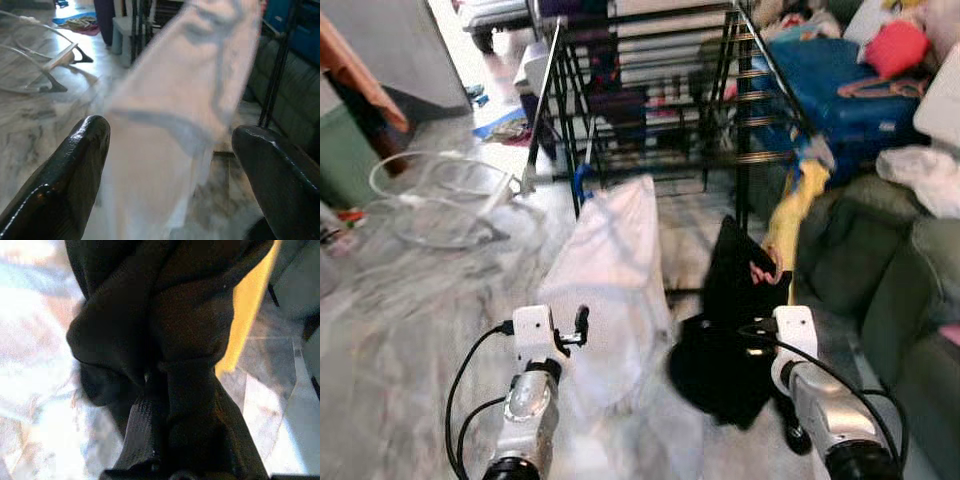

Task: Hang hanger

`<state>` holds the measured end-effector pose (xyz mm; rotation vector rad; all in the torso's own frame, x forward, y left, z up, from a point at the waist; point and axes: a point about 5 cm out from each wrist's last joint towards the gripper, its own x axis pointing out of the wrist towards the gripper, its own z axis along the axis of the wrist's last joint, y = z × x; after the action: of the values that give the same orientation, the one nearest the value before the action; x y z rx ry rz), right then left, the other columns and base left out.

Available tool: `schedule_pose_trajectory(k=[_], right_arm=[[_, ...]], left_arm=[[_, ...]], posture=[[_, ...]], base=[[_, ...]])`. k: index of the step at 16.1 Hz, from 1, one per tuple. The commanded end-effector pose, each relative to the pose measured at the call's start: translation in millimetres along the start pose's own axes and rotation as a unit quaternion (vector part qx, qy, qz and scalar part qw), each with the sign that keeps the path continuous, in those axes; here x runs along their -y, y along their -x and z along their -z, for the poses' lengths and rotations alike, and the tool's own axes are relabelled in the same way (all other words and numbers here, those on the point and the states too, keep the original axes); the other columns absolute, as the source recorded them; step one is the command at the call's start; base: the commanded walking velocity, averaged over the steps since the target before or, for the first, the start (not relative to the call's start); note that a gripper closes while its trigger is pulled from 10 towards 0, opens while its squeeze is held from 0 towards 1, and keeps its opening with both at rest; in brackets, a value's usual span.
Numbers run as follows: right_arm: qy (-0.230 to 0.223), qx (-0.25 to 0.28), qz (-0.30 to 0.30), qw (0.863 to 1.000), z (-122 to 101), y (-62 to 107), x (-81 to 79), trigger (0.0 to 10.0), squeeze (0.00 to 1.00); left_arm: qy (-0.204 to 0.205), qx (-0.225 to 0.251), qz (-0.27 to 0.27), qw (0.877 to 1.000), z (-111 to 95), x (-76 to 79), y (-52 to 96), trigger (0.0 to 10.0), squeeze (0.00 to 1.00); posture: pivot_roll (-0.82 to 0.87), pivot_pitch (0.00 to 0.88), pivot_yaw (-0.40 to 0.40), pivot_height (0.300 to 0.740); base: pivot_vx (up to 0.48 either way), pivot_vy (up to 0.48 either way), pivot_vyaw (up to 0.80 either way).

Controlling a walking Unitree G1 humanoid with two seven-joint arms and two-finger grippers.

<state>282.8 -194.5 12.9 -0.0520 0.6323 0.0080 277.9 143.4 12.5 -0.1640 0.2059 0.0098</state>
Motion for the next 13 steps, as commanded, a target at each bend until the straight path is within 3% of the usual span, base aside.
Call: schedule_pose_trajectory(k=[1, 2, 6, 9, 13], right_arm=[[0.023, 0.039, -0.015, 0.999, -18.2, -1.5, -11.8, 0.0, 0.0], [0.055, 0.05, -0.011, 0.997, -21.8, -1.2, -10.8, 0.0, 0.0], [0.047, 0.058, -0.023, 0.997, -35.4, -2.5, -13.7, 0.0, 0.0], [0.051, 0.073, -0.022, 0.996, -44.0, -0.8, -13.6, 0.0, 0.0], [0.056, 0.064, -0.038, 0.996, -23.7, 7.4, -23.0, 0.0, 0.0]], left_arm=[[-0.011, -0.002, -0.012, 1.0, -1.4, -12.0, 0.5, 10.0, 0.0], [-0.01, -0.002, -0.012, 1.0, -1.4, -12.1, 0.5, 10.0, 0.0], [-0.011, -0.008, -0.013, 1.0, -0.1, -11.8, 0.5, 10.0, 0.0], [-0.015, -0.021, -0.03, 0.999, 4.1, -19.2, 3.3, 10.0, 0.0], [-0.021, -0.035, -0.049, 0.998, 8.4, -24.7, 5.9, 10.0, 0.0]], posture=[[-0.18, 0.0, 0.114, 0.74], [-0.18, 0.0, 0.114, 0.74], [-0.18, 0.0, 0.115, 0.74], [-0.18, 0.0, 0.115, 0.74], [-0.18, 0.0, 0.118, 0.74]], base=[[0.48, 0.0, 0.0], [0.472, 0.0, 0.0], [0.421, 0.0, 0.0], [0.0, 0.0, 0.0], [0.0, 0.0, 0.0]])
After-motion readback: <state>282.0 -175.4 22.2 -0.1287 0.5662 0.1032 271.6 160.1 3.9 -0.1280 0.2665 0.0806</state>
